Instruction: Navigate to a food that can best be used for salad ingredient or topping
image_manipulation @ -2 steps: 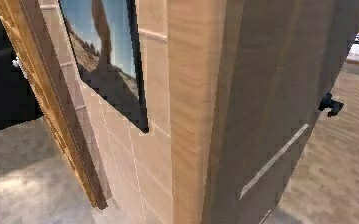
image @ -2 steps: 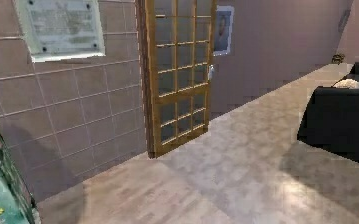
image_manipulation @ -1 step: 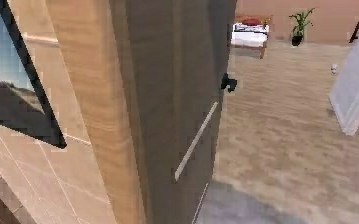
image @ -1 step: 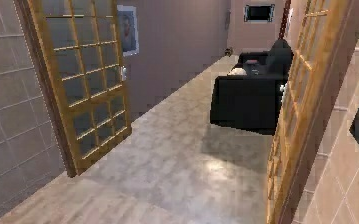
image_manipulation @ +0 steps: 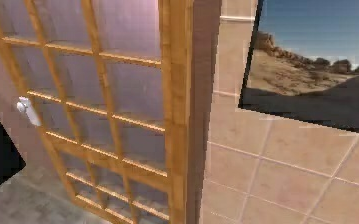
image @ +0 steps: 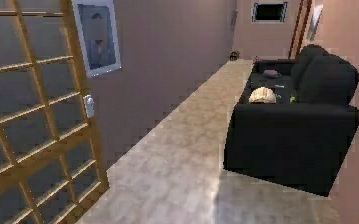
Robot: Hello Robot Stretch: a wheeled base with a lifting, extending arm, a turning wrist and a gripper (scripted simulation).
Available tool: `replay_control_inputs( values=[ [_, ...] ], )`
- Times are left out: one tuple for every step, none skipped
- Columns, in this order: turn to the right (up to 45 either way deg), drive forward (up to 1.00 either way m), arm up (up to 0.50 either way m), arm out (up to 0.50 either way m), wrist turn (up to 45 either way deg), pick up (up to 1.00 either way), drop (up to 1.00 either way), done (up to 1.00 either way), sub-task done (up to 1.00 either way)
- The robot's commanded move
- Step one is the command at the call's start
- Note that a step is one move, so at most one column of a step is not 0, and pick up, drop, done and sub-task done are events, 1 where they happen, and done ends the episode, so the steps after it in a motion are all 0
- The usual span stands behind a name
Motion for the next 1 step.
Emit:
replay_control_inputs(
  values=[
    [0.0,1.0,0.0,0.0,0.0,0.0,0.0,0.0,0.0]
  ],
)
